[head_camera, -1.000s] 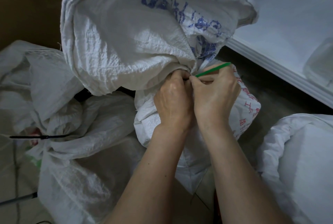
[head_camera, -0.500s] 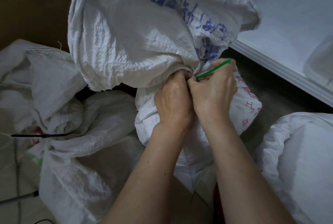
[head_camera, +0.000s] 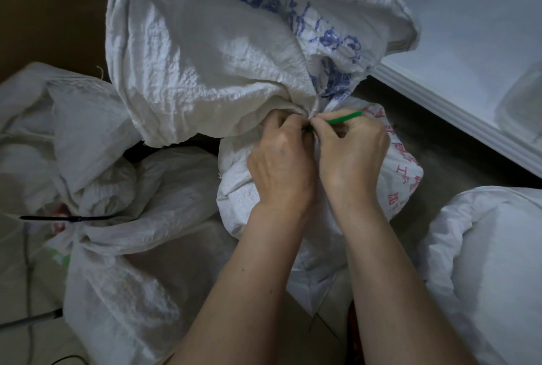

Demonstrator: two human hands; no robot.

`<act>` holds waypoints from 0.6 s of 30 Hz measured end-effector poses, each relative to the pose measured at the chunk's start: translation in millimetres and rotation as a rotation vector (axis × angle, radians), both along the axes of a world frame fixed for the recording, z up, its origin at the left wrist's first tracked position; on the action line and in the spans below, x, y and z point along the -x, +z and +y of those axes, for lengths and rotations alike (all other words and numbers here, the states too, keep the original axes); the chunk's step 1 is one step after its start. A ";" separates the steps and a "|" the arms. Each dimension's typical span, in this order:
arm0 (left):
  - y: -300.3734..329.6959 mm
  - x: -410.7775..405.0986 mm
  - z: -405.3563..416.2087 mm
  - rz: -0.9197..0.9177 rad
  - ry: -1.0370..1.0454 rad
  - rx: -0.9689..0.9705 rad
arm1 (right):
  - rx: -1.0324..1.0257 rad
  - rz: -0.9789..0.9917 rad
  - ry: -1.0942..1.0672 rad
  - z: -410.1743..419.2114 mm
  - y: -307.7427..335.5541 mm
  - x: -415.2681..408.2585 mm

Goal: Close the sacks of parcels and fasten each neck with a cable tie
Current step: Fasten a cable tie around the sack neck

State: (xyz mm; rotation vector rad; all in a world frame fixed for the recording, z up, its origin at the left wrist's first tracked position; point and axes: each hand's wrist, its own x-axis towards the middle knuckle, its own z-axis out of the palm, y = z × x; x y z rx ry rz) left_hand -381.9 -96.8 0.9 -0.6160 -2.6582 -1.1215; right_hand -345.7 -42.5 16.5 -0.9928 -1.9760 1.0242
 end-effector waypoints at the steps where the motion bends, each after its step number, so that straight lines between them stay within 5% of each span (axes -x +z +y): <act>1: -0.6 0.4 0.3 0.008 0.001 0.001 | -0.009 -0.020 0.006 1.0 0.8 -1.3; 18: -5.3 3.1 5.5 -0.045 -0.123 -0.064 | 0.191 0.112 -0.077 8.2 -9.4 -6.3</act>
